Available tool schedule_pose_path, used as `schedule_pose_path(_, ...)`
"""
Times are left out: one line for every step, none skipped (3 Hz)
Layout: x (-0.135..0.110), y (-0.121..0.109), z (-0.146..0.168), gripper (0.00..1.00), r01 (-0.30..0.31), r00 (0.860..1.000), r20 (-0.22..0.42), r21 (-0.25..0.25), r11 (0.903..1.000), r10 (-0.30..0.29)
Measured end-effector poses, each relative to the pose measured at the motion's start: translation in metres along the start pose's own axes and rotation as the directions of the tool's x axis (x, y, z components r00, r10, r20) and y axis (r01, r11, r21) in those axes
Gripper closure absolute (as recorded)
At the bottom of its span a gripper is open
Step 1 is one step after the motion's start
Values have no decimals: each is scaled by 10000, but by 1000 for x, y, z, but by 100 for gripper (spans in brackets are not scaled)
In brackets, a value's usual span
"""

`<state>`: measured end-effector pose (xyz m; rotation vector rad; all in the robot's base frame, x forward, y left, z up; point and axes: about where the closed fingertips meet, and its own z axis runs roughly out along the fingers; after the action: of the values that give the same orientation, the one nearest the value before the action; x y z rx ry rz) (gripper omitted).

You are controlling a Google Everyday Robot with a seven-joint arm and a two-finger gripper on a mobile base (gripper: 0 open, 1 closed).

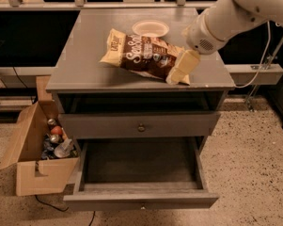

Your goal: Place brown chip bag into middle drawer

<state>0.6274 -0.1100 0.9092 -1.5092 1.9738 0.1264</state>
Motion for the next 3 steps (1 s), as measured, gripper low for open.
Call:
schedule_pose_path(-2, -15, 23, 0, -213, 9998, -15, 187, 9996, 213)
schedule_pose_path(-4, -28, 43, 0, -455, 9990, 61, 315, 9985, 453)
schedule_pose_path(-8, -40, 65, 0, -719, 9972, 215, 308, 9969, 713)
